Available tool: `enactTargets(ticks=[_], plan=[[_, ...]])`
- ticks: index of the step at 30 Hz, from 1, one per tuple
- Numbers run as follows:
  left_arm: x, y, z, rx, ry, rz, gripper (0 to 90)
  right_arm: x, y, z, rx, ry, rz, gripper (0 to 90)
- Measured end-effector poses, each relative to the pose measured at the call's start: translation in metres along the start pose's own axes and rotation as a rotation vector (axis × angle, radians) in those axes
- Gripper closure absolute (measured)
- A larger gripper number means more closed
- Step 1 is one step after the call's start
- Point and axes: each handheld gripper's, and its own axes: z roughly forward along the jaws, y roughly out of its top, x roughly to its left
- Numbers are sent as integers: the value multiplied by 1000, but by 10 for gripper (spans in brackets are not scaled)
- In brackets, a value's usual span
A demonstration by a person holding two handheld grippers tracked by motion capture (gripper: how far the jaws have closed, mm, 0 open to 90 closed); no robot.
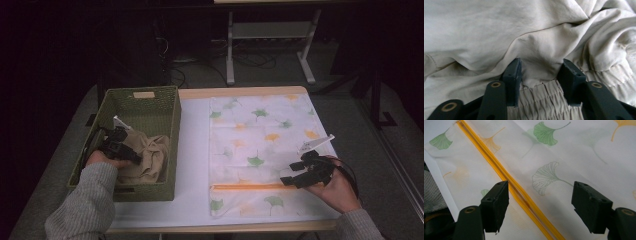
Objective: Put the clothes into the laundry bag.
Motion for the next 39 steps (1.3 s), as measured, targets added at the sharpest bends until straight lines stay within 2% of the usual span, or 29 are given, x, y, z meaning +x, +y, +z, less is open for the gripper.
enactTargets(ticks=[3,4,5,8,11,14,15,18,19,20,27,30,32,34,36,39], plan=[[-2,0,2,2,10,13,622,1,1,0,3,0,0,293],[-3,0,2,-4,12,32,692,1,1,0,5,-1,-1,293],[-5,0,3,-1,41,53,755,1,1,0,4,-1,-3,293],[-6,0,6,7,48,57,807,1,1,0,4,1,-7,293],[-6,0,4,6,35,62,870,1,1,0,5,1,-5,293],[-6,-1,-1,1,8,66,889,1,1,-1,5,4,-5,293],[-7,-1,-2,-8,-12,57,892,1,1,-1,5,4,-5,293],[-7,-2,-11,-22,-64,66,895,0,1,-1,4,4,-4,293],[-7,-2,-11,-22,-64,66,895,0,1,0,5,5,-4,293],[-7,-5,-18,-45,-111,67,896,0,0,0,7,5,-4,293],[-3,-20,-43,-124,-265,72,896,3,2,4,17,11,-12,293],[1,-26,-52,-167,-374,80,897,4,2,5,18,12,-19,293],[1,-29,-57,-189,-403,85,897,4,3,5,17,14,-21,293],[0,-32,-60,-196,-402,91,897,4,3,5,18,13,-24,293],[0,-35,-60,-205,-419,94,898,5,4,6,19,13,-24,293],[1,-39,-61,-220,-437,81,897,6,6,6,18,10,-53,299]])
